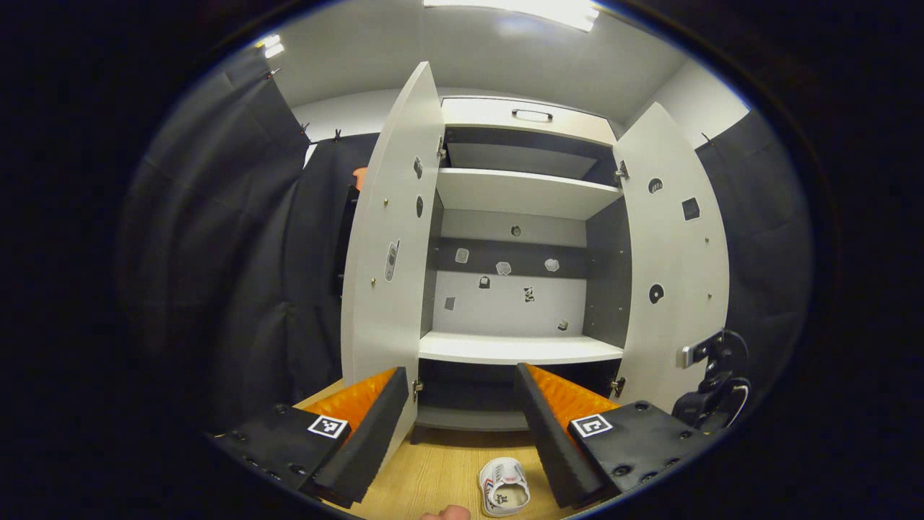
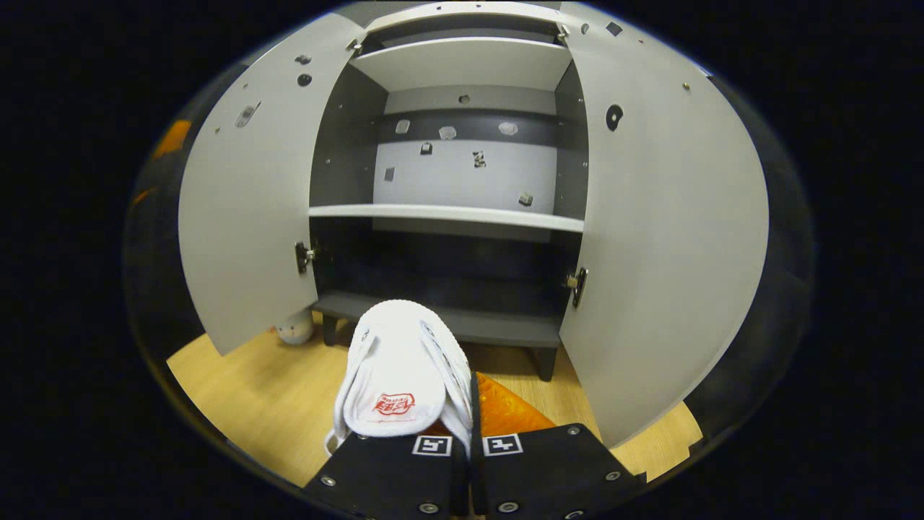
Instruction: Grab one shoe with the right hand and put it into the shoe cabinet, grab the other shoe with the left hand and put it into the shoe cabinet; then close the right door with the right hand and the left door with the left hand.
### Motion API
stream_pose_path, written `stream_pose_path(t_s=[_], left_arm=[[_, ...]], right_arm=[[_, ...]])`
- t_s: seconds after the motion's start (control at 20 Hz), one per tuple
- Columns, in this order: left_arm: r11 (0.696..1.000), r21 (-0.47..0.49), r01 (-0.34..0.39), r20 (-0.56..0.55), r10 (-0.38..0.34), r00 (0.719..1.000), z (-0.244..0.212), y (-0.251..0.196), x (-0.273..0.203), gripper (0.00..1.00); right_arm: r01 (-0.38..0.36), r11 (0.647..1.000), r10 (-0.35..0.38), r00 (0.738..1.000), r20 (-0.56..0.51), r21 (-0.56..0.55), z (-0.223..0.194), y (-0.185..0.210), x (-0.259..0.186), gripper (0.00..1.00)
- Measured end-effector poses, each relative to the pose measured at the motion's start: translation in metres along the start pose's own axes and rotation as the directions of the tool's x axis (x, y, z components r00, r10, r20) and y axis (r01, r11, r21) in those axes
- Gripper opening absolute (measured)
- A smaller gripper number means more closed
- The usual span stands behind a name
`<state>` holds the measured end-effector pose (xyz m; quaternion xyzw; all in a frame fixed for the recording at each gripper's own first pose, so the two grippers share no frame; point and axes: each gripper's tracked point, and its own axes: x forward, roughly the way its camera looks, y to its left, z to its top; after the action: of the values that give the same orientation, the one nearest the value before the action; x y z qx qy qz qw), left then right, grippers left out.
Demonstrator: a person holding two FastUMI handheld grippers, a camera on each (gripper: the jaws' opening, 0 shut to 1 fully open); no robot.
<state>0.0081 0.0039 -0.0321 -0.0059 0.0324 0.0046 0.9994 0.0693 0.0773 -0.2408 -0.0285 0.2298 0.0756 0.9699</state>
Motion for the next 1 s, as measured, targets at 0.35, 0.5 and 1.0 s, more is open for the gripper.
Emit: stream_pose_path(t_s=[0.35,0.5,1.0], left_arm=[[1.000,0.002,0.001,0.015,-0.001,1.000,0.000,0.001,-0.006,0.96],[1.000,-0.004,0.007,0.024,-0.007,1.000,0.002,0.000,-0.008,0.96],[1.000,0.004,-0.029,0.000,0.029,1.000,-0.011,0.018,-0.009,0.96]], right_arm=[[0.055,0.998,-0.050,0.982,0.181,-0.025,0.159,-0.015,0.018,0.01],[0.073,0.997,-0.068,0.976,0.205,-0.017,0.216,-0.020,0.062,0.01],[0.269,0.961,-0.269,0.963,0.013,-0.063,0.245,-0.076,0.257,0.01]])
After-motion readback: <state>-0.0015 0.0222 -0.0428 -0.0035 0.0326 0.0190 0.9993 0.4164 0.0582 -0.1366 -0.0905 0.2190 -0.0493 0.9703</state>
